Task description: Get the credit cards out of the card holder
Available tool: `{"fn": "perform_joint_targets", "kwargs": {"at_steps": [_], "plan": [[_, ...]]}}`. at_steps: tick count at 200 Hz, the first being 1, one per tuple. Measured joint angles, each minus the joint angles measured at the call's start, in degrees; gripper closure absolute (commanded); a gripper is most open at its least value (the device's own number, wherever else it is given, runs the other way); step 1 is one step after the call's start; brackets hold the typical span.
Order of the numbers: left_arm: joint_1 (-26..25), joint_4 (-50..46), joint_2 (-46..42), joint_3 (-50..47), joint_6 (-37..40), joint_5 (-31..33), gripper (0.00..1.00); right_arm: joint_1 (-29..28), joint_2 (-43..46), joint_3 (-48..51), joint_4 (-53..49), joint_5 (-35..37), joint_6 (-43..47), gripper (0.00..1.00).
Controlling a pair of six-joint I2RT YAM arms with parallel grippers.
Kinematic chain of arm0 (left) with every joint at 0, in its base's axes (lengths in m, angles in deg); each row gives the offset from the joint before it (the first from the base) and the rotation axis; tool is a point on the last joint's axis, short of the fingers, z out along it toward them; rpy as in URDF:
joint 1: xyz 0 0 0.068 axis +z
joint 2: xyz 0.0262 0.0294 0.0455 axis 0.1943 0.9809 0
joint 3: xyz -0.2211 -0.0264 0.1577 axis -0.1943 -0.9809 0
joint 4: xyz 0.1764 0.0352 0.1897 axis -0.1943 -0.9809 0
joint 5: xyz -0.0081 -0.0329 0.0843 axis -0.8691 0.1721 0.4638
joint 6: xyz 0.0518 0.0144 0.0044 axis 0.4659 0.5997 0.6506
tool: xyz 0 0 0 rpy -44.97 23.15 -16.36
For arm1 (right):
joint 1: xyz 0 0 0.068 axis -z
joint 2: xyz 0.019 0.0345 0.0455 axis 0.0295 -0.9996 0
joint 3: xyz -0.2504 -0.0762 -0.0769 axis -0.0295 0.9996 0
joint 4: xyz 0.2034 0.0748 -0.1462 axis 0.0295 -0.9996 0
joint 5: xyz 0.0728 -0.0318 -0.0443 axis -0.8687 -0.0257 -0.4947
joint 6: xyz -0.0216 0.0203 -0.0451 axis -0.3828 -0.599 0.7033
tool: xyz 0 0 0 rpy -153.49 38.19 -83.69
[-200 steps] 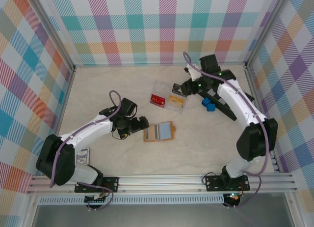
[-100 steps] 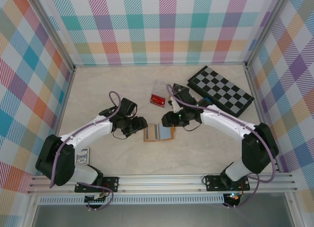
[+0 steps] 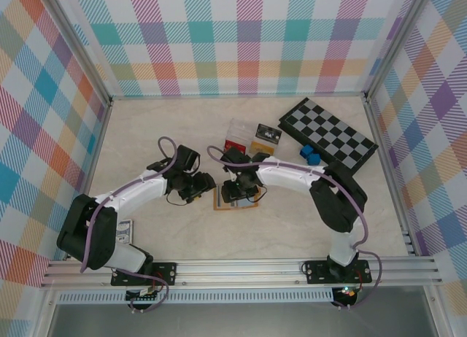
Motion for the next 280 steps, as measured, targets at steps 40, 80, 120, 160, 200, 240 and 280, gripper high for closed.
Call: {"fn": "perform_joint_targets", "kwargs": {"at_steps": [40, 80, 120, 160, 200, 240, 280], "plan": [[0.9, 0.4, 0.0, -1.5, -1.3, -0.8, 0.48, -0.5, -3.3, -2.3, -2.7, 4.3, 0.7, 0.47], [0.9, 2.0, 0.0, -2.1, -2.1, -2.9, 0.57, -0.5, -5.2, -2.9, -3.7, 5.4, 0.7, 0.53], [0.9, 3.3, 1.4, -2.3, -1.6, -6.4, 0.62, -0.5, -5.7, -3.4, -4.0, 5.4, 0.7, 0.61], [-0.1, 5.2, 3.3, -2.1, -1.0, -9.3, 0.64, -0.4, -5.8, -3.4, -3.6, 5.0, 0.7, 0.65], [-2.2, 7.3, 6.6, -1.8, -1.0, -11.3, 0.68, -0.2, -5.7, -2.6, -2.6, 4.0, 0.6, 0.68], [-2.5, 9.3, 8.3, -1.7, -1.2, -11.8, 0.71, 0.9, -4.8, -0.9, -0.5, 1.6, 0.6, 0.71], [-2.5, 9.4, 10.1, -1.7, -1.2, -11.8, 0.72, 1.4, -4.4, 0.1, 0.7, 0.1, 0.6, 0.71]]}}
